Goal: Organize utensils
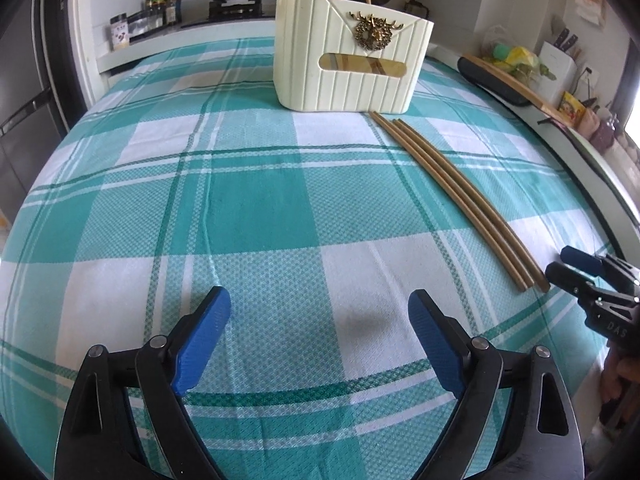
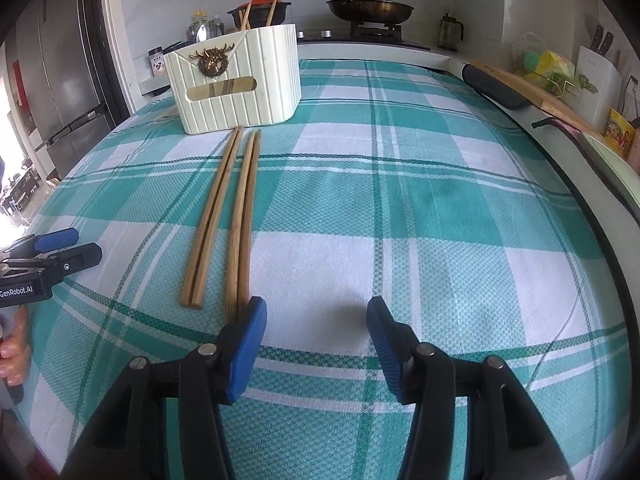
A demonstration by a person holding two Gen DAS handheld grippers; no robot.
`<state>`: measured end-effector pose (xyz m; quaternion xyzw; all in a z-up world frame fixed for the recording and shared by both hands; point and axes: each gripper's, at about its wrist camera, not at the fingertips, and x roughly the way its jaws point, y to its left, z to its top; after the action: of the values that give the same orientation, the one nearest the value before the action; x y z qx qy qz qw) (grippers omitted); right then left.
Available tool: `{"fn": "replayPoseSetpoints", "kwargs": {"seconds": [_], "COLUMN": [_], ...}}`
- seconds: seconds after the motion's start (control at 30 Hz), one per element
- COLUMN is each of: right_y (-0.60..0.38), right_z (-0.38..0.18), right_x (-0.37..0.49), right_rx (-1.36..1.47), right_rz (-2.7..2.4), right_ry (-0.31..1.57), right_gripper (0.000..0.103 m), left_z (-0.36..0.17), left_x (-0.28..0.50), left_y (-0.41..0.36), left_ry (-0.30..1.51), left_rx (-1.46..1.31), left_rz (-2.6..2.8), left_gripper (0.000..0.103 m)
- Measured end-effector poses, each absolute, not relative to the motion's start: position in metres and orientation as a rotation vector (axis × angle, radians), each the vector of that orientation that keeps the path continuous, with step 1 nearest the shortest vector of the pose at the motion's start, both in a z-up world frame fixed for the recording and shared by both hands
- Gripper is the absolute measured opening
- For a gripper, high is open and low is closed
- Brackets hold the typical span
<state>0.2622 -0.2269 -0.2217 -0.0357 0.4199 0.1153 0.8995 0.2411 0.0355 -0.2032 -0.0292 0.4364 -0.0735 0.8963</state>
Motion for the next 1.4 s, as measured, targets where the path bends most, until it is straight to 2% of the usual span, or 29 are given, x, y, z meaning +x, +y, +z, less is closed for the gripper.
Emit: {"fn": "replayPoseSetpoints", "kwargs": {"seconds": [0.23, 0.5, 0.83, 1.3, 1.37, 1.4], "right_y": [-0.224, -0.226, -0.231, -0.234, -0.234, -0.234], "right_z": [-0.222, -0.222, -0.221, -0.222, -0.222, -0.221], "right_x": [0.262, 0.262, 0.262, 0.263, 0.263, 0.263], "right_rx": [-0.096, -0.082, -0.050, -0.027, -0.026, -0.025], "right_rz": [0.231, 0.237, 0.247, 0.256, 0.257, 0.257], "right_ry": [0.869, 0.869, 0.867, 0.866, 0.866, 0.866], "right_gripper": [0.055, 0.055, 0.055, 0.055, 0.055, 0.055], "left_z": [-0.202, -0.167, -0.203, -0.209, -0.208, -0.206], "left_x": [0.245, 0.286, 0.316, 0.322, 0.320, 0.318], "left_y": [0.032, -0.002, -0.048, -0.065, -0.065, -0.065], "left_ry": [0.918, 0.904, 0.952, 0.940, 0.930, 0.925], "left_rx": [-0.050, -0.151, -0.128, -0.027, -0.020, -0.015], "left_rz": [-0.141, -0.217, -0.084, 0.008, 0.002, -0.007], "left_gripper": [0.093, 0.092, 0.092, 0.094, 0.087, 0.079]}}
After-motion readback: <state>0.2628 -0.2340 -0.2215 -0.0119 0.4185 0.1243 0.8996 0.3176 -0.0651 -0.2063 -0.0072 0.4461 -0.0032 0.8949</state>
